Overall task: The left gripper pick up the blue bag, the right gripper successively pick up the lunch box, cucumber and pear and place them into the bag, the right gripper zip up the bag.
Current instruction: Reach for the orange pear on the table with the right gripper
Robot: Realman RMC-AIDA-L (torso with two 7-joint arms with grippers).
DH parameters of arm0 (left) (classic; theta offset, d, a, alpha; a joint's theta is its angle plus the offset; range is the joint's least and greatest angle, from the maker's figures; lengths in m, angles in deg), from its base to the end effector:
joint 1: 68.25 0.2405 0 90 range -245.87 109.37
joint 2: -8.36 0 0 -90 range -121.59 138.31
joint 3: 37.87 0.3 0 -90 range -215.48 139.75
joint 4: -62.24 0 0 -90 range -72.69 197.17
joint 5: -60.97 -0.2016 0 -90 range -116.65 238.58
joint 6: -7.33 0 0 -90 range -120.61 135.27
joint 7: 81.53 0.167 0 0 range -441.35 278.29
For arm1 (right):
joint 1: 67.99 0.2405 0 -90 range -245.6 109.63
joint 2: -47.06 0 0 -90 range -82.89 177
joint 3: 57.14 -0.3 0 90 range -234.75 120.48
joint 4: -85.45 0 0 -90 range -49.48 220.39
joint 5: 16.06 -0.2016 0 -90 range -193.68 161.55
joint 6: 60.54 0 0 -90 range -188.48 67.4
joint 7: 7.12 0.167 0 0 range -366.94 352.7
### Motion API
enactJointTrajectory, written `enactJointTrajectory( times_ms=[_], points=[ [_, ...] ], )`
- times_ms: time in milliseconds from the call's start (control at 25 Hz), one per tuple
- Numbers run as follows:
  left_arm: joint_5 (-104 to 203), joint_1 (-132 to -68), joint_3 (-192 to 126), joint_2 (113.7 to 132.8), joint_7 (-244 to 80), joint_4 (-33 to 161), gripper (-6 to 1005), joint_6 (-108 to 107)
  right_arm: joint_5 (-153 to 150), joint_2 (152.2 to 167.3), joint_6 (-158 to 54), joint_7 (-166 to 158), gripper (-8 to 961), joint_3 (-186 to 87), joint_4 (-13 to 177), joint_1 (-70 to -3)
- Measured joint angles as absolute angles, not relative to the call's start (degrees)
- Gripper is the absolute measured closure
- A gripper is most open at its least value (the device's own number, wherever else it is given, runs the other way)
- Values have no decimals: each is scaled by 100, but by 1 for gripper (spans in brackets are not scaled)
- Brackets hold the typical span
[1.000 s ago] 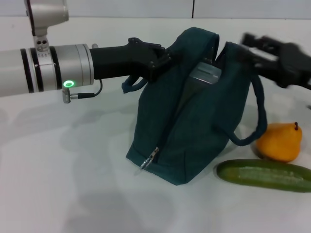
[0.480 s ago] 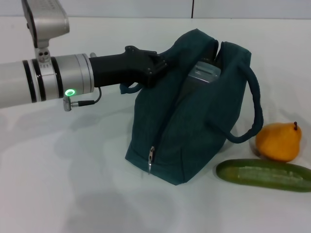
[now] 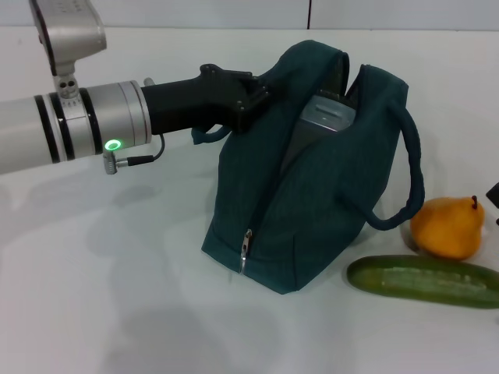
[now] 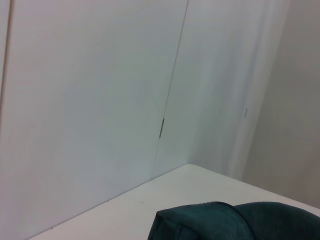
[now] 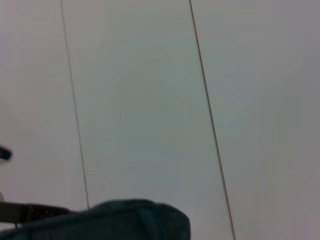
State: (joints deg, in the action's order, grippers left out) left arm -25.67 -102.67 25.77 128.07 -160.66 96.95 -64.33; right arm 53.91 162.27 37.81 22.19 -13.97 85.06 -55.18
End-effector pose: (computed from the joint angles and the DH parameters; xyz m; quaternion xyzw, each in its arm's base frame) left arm -0.2136 0.3971 -0.0735 -0.9181 -0.1967 -0.3042 0.1608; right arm 0.3603 0.2386 -0.0206 -0.7799 0.1914 0.4201 0.4227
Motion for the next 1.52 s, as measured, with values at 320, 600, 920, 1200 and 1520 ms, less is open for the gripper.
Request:
enactJointTrajectory(
  times_ms=[320,600,920,1200,1520],
  points=[
    [-2562,-10272,2577,12806,-16063,9695,953,-6448,5454,16241,3375,2201,392,-1339,8520,-5357],
    [-2560,-10272,2576,12807,-16063,9698,953,-6448,5490,16246,3290,2196,412,-1175,8525,-5306],
    [-2560,-10270,2576,12807,-16063,9712,953,-6474,5495,16246,3293,2119,471,-1057,8528,-5316],
    [-2560,-10270,2585,12807,-16063,9722,953,-6504,5505,16246,3245,2112,536,-1037,8528,-5309],
    [-2561,-10271,2585,12806,-16063,9711,953,-6509,5506,16253,3141,2118,610,-1038,8536,-5303]
  ],
)
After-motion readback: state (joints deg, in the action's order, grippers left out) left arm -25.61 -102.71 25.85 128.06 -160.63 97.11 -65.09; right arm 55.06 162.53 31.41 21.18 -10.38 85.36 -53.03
